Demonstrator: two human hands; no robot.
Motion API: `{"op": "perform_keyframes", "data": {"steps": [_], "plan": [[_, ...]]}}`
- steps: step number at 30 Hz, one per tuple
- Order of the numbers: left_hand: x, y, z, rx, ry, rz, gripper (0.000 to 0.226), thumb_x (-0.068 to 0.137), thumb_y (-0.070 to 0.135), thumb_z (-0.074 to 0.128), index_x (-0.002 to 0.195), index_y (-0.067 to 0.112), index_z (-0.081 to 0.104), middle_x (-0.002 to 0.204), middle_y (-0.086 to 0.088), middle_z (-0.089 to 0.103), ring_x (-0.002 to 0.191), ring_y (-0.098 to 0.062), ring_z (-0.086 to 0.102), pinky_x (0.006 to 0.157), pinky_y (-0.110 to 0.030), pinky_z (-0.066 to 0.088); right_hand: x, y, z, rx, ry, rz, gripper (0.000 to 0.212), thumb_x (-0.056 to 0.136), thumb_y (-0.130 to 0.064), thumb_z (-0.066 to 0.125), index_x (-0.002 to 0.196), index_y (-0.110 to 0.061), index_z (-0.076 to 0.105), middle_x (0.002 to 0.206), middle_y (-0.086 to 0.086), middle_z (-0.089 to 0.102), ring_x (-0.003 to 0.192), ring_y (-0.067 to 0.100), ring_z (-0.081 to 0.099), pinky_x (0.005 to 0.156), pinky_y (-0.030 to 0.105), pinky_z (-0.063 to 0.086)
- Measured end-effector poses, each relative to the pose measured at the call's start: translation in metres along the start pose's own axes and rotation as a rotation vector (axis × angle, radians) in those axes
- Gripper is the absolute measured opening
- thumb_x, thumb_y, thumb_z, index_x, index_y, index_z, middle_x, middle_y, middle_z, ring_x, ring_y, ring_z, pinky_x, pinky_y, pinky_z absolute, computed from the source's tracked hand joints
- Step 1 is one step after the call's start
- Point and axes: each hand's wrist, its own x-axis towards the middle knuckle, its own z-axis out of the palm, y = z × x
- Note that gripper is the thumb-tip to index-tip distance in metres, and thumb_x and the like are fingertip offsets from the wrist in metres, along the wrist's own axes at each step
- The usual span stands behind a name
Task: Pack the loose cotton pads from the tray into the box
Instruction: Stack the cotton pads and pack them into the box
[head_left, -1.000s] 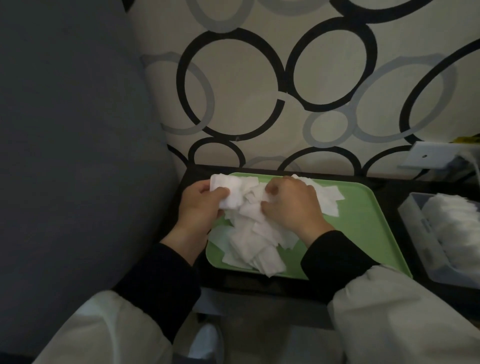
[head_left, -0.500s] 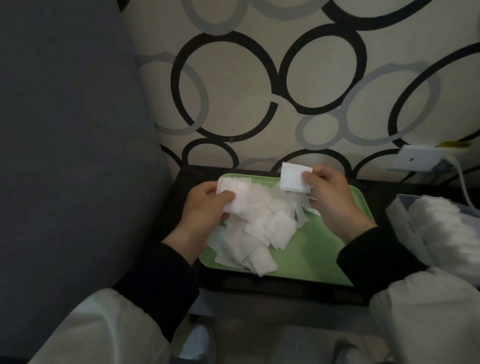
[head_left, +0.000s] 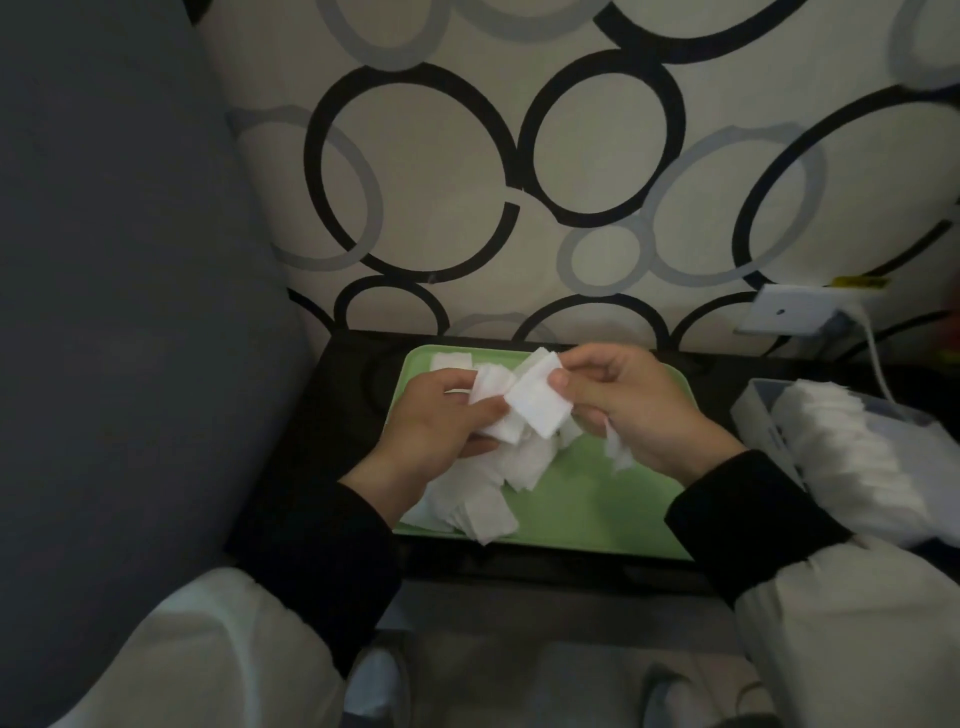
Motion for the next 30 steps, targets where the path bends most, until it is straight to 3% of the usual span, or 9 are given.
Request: {"op": "perform_keyframes", "data": {"steps": [3, 9, 12, 15, 19, 22, 26, 28, 30], "plan": [[-0.002, 0.003, 0.005, 0.031, -0.047, 0.008, 0.029, 0.088, 0.008, 0.072, 0.116, 0.009, 0.068, 0.101, -0.010, 0.075, 0.088, -0.018, 0.073, 0.066, -0.024, 0.060, 0.001, 0.000, 0.000, -0.037, -0.062, 0.018, 0.024, 0.080, -0.006, 0.071, 0.099, 0.009, 0.068, 0.069, 0.011, 0.066, 0.039, 0.006, 0.038, 0.039, 0.016, 0.032], [-0.006, 0.005, 0.010, 0.039, -0.125, 0.026, 0.013, 0.095, 0.017, 0.063, 0.101, 0.022, 0.072, 0.103, -0.007, 0.076, 0.094, -0.019, 0.073, 0.073, -0.027, 0.060, 0.002, -0.001, -0.001, -0.230, -0.042, -0.008, 0.015, 0.084, -0.002, 0.073, 0.096, 0.006, 0.071, 0.072, 0.010, 0.067, 0.042, 0.002, 0.045, 0.045, 0.015, 0.036], [-0.003, 0.006, 0.011, -0.024, -0.074, -0.044, 0.017, 0.099, 0.020, 0.056, 0.104, 0.016, 0.071, 0.111, -0.012, 0.071, 0.097, -0.024, 0.072, 0.071, -0.029, 0.060, 0.004, 0.002, 0.000, -0.256, -0.007, -0.042, 0.012, 0.082, -0.003, 0.075, 0.091, 0.005, 0.071, 0.070, 0.009, 0.067, 0.045, 0.000, 0.049, 0.046, 0.015, 0.037], [-0.006, 0.005, 0.013, -0.005, -0.101, -0.025, 0.023, 0.095, 0.031, 0.064, 0.109, 0.015, 0.071, 0.107, -0.007, 0.074, 0.097, -0.021, 0.072, 0.077, -0.033, 0.060, 0.007, 0.005, 0.004, -0.320, 0.047, -0.063, 0.014, 0.079, -0.011, 0.081, 0.085, -0.001, 0.072, 0.070, 0.010, 0.068, 0.049, 0.003, 0.052, 0.051, 0.018, 0.040], [-0.007, 0.002, 0.014, 0.081, -0.030, 0.013, 0.031, 0.090, 0.010, 0.070, 0.120, 0.013, 0.063, 0.108, -0.009, 0.073, 0.093, -0.022, 0.072, 0.071, -0.029, 0.061, 0.011, 0.011, 0.007, -0.419, 0.196, -0.085, 0.018, 0.075, -0.026, 0.084, 0.079, -0.013, 0.072, 0.077, 0.008, 0.070, 0.070, 0.021, 0.062, 0.073, 0.037, 0.051], [-0.007, 0.004, 0.015, 0.028, 0.074, -0.016, 0.045, 0.087, 0.003, 0.070, 0.123, 0.018, 0.048, 0.113, -0.008, 0.063, 0.093, -0.021, 0.066, 0.062, -0.030, 0.060, 0.012, 0.013, 0.009, -0.340, 0.305, -0.048, 0.023, 0.085, -0.030, 0.075, 0.084, -0.008, 0.070, 0.074, 0.006, 0.060, 0.066, 0.016, 0.055, 0.070, 0.035, 0.047], [-0.012, 0.010, 0.016, 0.283, -0.057, 0.078, 0.020, 0.091, 0.001, 0.058, 0.093, 0.020, 0.063, 0.108, 0.001, 0.060, 0.082, -0.019, 0.062, 0.055, -0.026, 0.055, 0.012, 0.017, 0.012, -0.194, 0.411, 0.054, 0.028, 0.091, -0.035, 0.068, 0.090, -0.007, 0.067, 0.081, 0.012, 0.062, 0.061, 0.017, 0.057, 0.067, 0.037, 0.048], [-0.016, 0.011, 0.020, 0.369, -0.126, 0.099, 0.029, 0.090, 0.002, 0.053, 0.074, 0.018, 0.072, 0.094, 0.006, 0.064, 0.079, -0.018, 0.061, 0.057, -0.026, 0.055, 0.013, 0.016, 0.015, -0.083, 0.440, 0.081, 0.029, 0.091, -0.035, 0.068, 0.090, -0.006, 0.066, 0.080, 0.010, 0.063, 0.060, 0.018, 0.056, 0.060, 0.036, 0.045], [-0.018, 0.011, 0.025, 0.417, -0.135, 0.123, 0.029, 0.088, 0.007, 0.056, 0.071, 0.018, 0.077, 0.095, 0.009, 0.069, 0.085, -0.018, 0.065, 0.068, -0.032, 0.057, 0.014, 0.014, 0.019, -0.024, 0.467, 0.080, 0.030, 0.092, -0.034, 0.068, 0.091, -0.004, 0.066, 0.080, 0.010, 0.063, 0.061, 0.018, 0.056, 0.060, 0.035, 0.046]]}}
